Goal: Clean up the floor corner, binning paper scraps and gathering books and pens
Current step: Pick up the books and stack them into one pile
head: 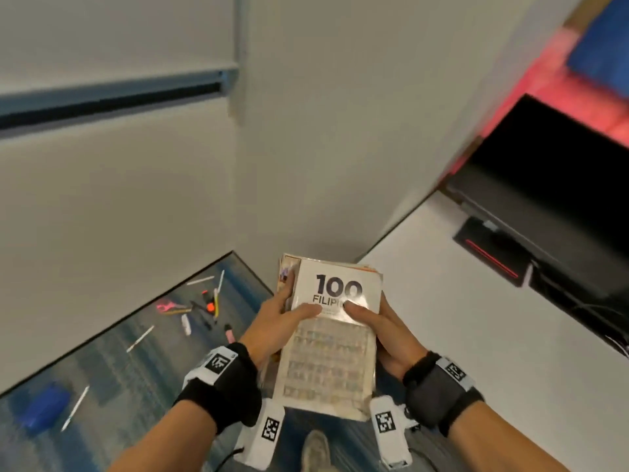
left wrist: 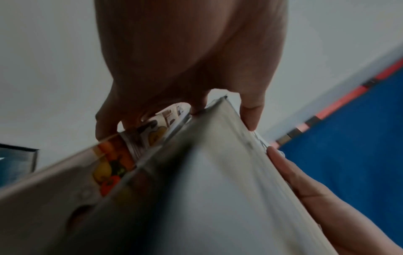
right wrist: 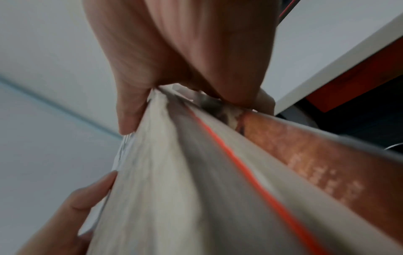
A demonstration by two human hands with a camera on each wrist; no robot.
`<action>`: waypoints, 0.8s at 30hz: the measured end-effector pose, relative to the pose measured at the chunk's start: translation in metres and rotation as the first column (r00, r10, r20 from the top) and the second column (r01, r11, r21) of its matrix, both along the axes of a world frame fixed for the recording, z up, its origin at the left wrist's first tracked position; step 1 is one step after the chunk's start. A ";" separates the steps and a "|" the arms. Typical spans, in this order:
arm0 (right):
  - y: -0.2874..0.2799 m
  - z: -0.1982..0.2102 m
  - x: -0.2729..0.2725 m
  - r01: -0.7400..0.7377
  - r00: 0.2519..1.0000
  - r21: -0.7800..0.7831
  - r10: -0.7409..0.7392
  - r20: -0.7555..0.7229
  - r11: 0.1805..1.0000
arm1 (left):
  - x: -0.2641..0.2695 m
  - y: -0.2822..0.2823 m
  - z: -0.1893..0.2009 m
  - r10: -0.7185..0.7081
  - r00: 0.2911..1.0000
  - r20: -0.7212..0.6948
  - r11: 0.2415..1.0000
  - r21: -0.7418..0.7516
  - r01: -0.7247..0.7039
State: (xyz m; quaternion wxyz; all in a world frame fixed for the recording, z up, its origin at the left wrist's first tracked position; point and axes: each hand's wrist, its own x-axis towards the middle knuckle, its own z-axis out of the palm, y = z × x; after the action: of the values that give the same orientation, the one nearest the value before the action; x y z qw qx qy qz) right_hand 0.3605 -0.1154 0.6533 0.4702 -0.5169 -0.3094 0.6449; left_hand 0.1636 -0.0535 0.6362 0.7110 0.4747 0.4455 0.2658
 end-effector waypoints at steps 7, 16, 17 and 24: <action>-0.017 0.003 0.137 0.192 0.968 0.076 -0.202 0.151 0.978 | 0.161 0.033 0.017 -0.123 0.992 -0.033 0.989 0.080 0.125; 0.018 -0.030 0.275 0.292 0.938 -0.104 -0.264 0.224 0.951 | 0.317 0.080 -0.018 -0.128 0.939 -0.319 0.980 0.107 0.170; 0.022 -0.031 0.284 0.272 0.942 -0.153 -0.229 0.247 0.950 | 0.325 0.084 -0.022 -0.142 0.910 -0.389 0.973 0.114 0.200; 0.021 -0.003 0.309 0.087 0.922 -0.433 0.092 0.375 0.897 | 0.335 0.102 0.002 -0.214 0.503 -0.837 0.855 0.088 0.511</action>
State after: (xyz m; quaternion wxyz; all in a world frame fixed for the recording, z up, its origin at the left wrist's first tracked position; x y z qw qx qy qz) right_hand 0.6696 -0.0941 0.6499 0.2692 -0.7264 -0.2423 0.5841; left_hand 0.4985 0.0484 0.6384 0.3827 0.7359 0.5547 -0.0658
